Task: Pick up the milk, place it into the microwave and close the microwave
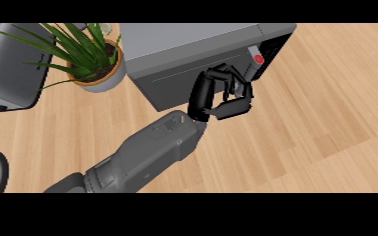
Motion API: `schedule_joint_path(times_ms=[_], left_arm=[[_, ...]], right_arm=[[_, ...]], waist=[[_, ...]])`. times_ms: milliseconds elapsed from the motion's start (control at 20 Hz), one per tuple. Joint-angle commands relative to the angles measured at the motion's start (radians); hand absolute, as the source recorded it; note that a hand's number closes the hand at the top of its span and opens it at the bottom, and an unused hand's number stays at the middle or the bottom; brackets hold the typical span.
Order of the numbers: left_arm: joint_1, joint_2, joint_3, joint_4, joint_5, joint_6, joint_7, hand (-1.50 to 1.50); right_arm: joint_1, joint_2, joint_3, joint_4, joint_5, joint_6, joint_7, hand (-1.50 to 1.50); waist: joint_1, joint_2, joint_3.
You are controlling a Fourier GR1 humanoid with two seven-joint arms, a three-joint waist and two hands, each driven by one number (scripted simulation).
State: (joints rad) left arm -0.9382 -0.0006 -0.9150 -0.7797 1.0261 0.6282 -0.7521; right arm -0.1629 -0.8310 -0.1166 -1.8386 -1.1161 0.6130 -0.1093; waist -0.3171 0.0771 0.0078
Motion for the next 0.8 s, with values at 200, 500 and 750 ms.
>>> schedule_joint_path(times_ms=[200,500,750], left_arm=[[-0.034,0.001,0.02,0.159,0.051,0.049,0.095,1.5],[-0.011,0.0,0.019,0.185,0.086,0.103,0.098,1.5],[0.003,0.007,0.013,0.19,0.122,0.063,0.099,-1.5]], right_arm=[[0.009,-0.013,0.006,-0.016,-0.045,0.045,0.009,-1.5],[0.021,-0.042,-0.032,-0.015,-0.068,0.042,0.016,-1.5],[0.052,-0.048,-0.047,-0.035,-0.076,0.033,0.02,-1.5]], waist=[[0.01,0.011,-0.004],[0.046,0.0,-0.007],[0.067,-0.007,-0.008]])
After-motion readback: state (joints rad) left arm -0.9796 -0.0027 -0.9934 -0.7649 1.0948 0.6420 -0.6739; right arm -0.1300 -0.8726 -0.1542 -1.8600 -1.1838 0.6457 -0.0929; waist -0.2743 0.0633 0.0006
